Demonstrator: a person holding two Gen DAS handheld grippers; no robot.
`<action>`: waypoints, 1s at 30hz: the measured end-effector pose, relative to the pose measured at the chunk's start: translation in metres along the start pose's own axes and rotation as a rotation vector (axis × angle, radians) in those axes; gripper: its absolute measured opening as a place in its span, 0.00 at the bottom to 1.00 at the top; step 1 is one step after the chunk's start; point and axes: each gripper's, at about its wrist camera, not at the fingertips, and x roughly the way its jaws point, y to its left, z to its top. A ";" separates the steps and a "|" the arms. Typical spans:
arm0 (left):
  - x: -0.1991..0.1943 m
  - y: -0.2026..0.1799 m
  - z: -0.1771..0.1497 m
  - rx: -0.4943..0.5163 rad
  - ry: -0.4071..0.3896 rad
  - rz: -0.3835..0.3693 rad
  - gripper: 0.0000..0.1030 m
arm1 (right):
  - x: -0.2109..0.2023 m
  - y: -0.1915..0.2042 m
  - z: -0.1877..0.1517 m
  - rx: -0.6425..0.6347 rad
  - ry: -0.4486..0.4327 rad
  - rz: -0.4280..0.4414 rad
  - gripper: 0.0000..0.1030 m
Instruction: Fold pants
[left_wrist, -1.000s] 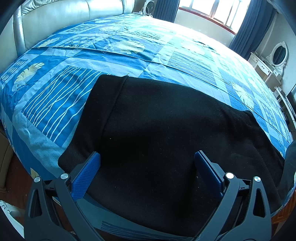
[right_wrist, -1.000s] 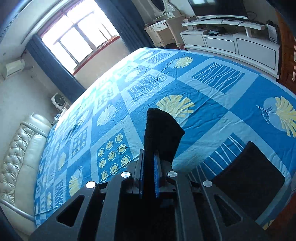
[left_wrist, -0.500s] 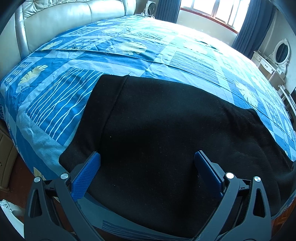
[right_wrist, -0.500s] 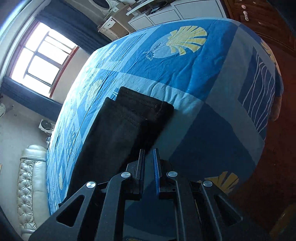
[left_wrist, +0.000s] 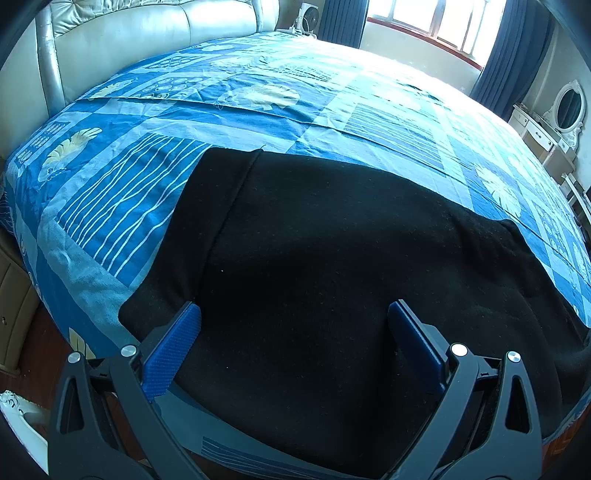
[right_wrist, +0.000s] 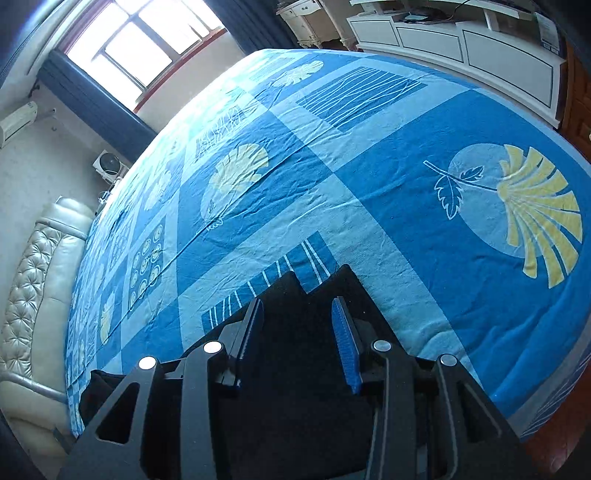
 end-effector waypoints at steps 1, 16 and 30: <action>0.000 0.000 0.000 0.001 0.001 0.002 0.98 | 0.005 0.000 0.000 -0.003 0.010 -0.003 0.39; 0.002 0.001 0.000 0.002 0.007 -0.018 0.98 | -0.045 0.005 -0.018 -0.115 -0.194 -0.129 0.10; 0.002 -0.004 -0.002 0.019 -0.010 -0.012 0.98 | -0.057 -0.044 -0.045 0.121 -0.197 -0.034 0.42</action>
